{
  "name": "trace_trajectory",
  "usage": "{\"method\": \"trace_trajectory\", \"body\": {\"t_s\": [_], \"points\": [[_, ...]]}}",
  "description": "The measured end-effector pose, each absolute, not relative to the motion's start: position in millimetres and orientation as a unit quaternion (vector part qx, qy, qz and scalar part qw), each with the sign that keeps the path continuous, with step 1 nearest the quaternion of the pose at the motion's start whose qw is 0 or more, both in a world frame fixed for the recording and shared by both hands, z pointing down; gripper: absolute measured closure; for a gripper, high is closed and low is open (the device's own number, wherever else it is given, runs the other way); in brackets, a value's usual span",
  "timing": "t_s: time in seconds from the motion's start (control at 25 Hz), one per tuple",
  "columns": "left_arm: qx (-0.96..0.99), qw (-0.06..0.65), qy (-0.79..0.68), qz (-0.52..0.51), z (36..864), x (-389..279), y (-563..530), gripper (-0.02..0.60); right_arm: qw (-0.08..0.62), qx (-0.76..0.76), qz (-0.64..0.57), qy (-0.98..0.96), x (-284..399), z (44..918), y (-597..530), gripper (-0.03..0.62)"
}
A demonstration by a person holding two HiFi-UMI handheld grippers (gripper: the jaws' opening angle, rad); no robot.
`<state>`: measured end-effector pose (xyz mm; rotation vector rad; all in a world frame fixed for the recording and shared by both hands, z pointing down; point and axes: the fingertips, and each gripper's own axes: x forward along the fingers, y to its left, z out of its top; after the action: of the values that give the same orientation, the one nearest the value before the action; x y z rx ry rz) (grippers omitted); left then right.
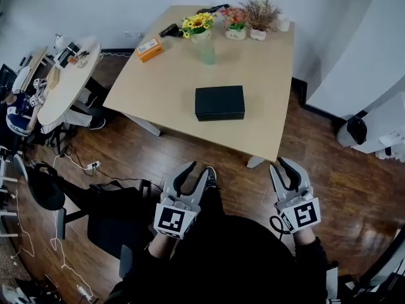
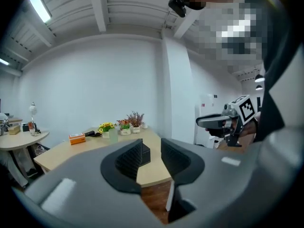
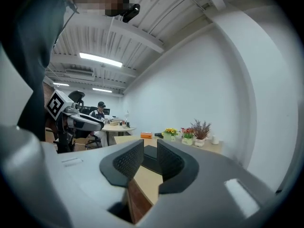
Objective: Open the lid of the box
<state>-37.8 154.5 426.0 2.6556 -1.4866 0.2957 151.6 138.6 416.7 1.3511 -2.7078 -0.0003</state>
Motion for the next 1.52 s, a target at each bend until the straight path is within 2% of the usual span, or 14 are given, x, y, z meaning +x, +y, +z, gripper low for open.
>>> {"method": "trace_trajectory", "body": {"t_s": [0.32, 0.36, 0.4, 0.44, 0.48, 0.68, 0.76, 1.0, 1.16, 1.32, 1.36, 1.52], "points": [[0.874, 0.05, -0.455, 0.16, 511, -92, -16, 0.479, 0.165, 0.474, 0.045, -0.864, 131, 479, 3, 0.505], [0.878, 0.062, -0.444, 0.171, 523, -95, -30, 0.472, 0.18, 0.472, 0.046, -0.862, 127, 489, -10, 0.505], [0.882, 0.075, -0.429, 0.183, 537, -96, -42, 0.439, 0.195, 0.468, 0.047, -0.86, 124, 499, -21, 0.502], [0.885, 0.088, -0.413, 0.196, 550, -97, -50, 0.374, 0.21, 0.462, 0.051, -0.86, 121, 510, -31, 0.483], [0.886, 0.099, -0.401, 0.21, 563, -97, -56, 0.334, 0.223, 0.452, 0.058, -0.862, 119, 522, -39, 0.462], [0.878, 0.122, -0.392, 0.246, 595, -98, -78, 0.307, 0.25, 0.404, 0.091, -0.875, 107, 570, -69, 0.318], [0.872, 0.129, -0.393, 0.26, 603, -94, -80, 0.281, 0.261, 0.384, 0.098, -0.88, 106, 585, -72, 0.318], [0.87, 0.147, -0.379, 0.279, 613, -87, -85, 0.281, 0.265, 0.362, 0.101, -0.888, 94, 601, -87, 0.309], [0.873, 0.15, -0.364, 0.289, 620, -82, -89, 0.282, 0.279, 0.328, 0.087, -0.899, 80, 609, -90, 0.275], [0.872, 0.157, -0.352, 0.301, 633, -71, -89, 0.289, 0.31, 0.316, 0.055, -0.895, 73, 619, -95, 0.28], [0.871, 0.16, -0.355, 0.299, 634, -70, -89, 0.293, 0.318, 0.319, 0.043, -0.892, 73, 621, -97, 0.306], [0.866, 0.17, -0.372, 0.287, 634, -70, -92, 0.308, 0.315, 0.327, 0.042, -0.89, 74, 623, -100, 0.318]]}}
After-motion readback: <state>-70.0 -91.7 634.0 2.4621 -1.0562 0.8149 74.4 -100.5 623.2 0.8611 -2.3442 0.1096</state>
